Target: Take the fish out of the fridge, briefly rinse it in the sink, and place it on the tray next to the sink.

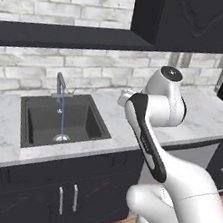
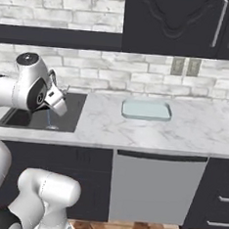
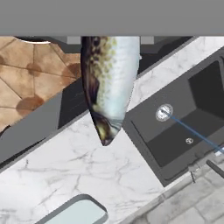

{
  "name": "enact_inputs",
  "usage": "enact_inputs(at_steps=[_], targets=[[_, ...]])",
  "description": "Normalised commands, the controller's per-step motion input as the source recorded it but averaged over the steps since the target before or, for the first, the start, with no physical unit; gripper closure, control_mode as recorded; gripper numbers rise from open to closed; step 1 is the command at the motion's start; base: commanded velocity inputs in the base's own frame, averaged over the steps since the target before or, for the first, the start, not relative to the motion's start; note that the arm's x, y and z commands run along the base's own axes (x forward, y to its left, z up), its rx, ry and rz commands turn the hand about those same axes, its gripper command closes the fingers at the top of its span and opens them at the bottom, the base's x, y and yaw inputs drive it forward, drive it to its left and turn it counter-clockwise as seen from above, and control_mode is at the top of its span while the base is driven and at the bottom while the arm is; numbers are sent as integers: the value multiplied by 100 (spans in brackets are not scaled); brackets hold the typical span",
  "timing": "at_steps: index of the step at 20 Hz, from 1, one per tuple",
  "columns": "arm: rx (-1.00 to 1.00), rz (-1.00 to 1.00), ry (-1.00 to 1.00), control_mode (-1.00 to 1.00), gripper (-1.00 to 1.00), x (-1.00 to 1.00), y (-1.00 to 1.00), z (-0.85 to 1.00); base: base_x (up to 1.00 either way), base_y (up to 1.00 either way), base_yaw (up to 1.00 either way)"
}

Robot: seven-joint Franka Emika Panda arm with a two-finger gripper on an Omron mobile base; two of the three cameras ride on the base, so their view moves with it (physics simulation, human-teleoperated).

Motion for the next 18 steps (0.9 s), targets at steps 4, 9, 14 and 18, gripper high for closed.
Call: enact_inputs(at_steps=[4, 9, 14, 18], targets=[[0, 0, 0, 100, 100, 0, 0, 0, 63, 24, 6], [0, 0, 0, 100, 100, 0, 0, 0, 6, 76, 9], [0, 0, 0, 100, 100, 0, 0, 0, 3, 33, 4], [0, 0, 0, 100, 100, 0, 0, 0, 48, 0, 0]])
